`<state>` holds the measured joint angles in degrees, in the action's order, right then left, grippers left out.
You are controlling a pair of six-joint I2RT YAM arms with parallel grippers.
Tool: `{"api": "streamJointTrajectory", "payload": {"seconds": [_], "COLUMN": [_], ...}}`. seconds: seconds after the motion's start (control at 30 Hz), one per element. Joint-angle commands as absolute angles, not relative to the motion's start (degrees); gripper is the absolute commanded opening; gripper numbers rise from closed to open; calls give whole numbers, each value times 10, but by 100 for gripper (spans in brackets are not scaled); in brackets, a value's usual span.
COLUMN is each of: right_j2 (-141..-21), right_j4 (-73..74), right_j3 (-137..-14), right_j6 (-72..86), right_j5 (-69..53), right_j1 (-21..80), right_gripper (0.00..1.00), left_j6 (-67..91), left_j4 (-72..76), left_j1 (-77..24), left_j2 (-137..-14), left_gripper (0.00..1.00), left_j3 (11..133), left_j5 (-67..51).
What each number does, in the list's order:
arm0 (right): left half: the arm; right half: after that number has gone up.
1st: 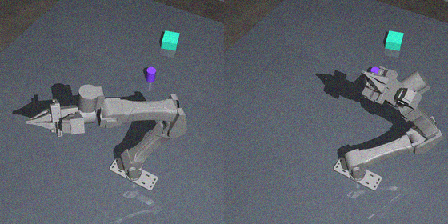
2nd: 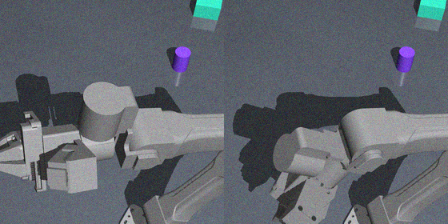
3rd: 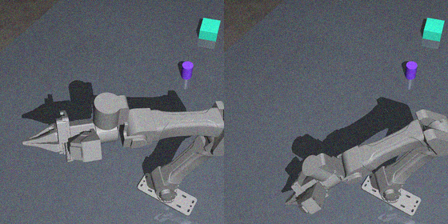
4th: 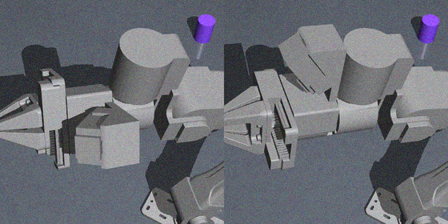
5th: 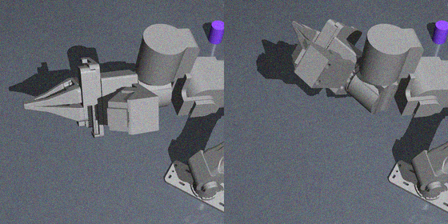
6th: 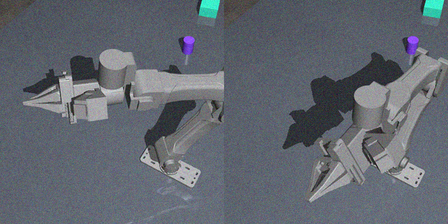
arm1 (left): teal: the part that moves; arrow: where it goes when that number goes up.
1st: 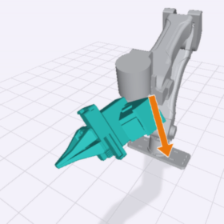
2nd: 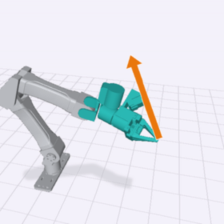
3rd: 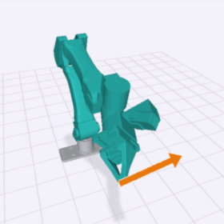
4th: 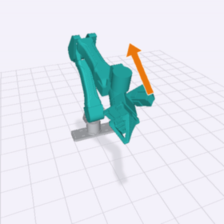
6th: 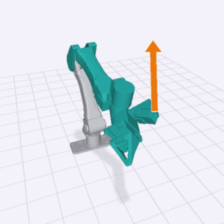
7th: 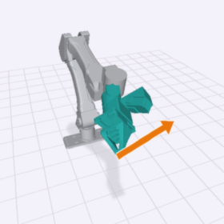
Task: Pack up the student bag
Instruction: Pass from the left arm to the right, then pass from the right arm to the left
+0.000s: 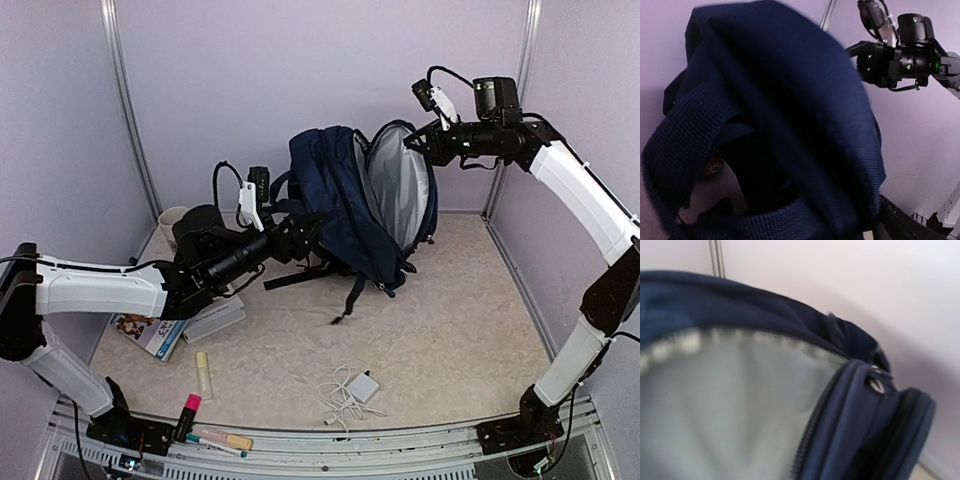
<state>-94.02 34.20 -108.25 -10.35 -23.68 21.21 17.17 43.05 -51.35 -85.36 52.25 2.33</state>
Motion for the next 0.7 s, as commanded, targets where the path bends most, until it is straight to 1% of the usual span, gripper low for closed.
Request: {"api": "streamJointTrajectory", "payload": {"seconds": [0.0, 0.2, 0.37, 0.4, 0.43, 0.5, 0.57, 0.67], "right_j2": [-929, -948, -964, -963, -960, -944, -913, -854], "right_j4": [279, 279, 291, 294, 299, 290, 250, 161], "right_j3": [-1102, -1060, -1055, -1053, -1046, -1016, -961, -846], "right_j6": [-210, -320, -386, -404, -424, -454, -466, -493], "right_j5": [-186, -141, -118, -120, -127, -153, -178, -167], "right_j1": [229, 280, 320, 326, 337, 359, 380, 404], "right_gripper": [0, 0, 0, 0, 0, 0, 0, 0], "left_j6": [224, 163, 136, 135, 130, 124, 99, 45], "left_j4": [348, 220, 171, 169, 165, 165, 165, 144], "left_j1": [-513, -521, -510, -508, -507, -506, -506, -507], "left_j2": [-781, -638, -505, -484, -469, -454, -469, -527], "left_gripper": [99, 99, 99, 98, 94, 86, 81, 80], "left_j3": [481, 444, 406, 402, 399, 400, 410, 448], "left_j5": [63, 166, 221, 226, 238, 252, 233, 156]}}
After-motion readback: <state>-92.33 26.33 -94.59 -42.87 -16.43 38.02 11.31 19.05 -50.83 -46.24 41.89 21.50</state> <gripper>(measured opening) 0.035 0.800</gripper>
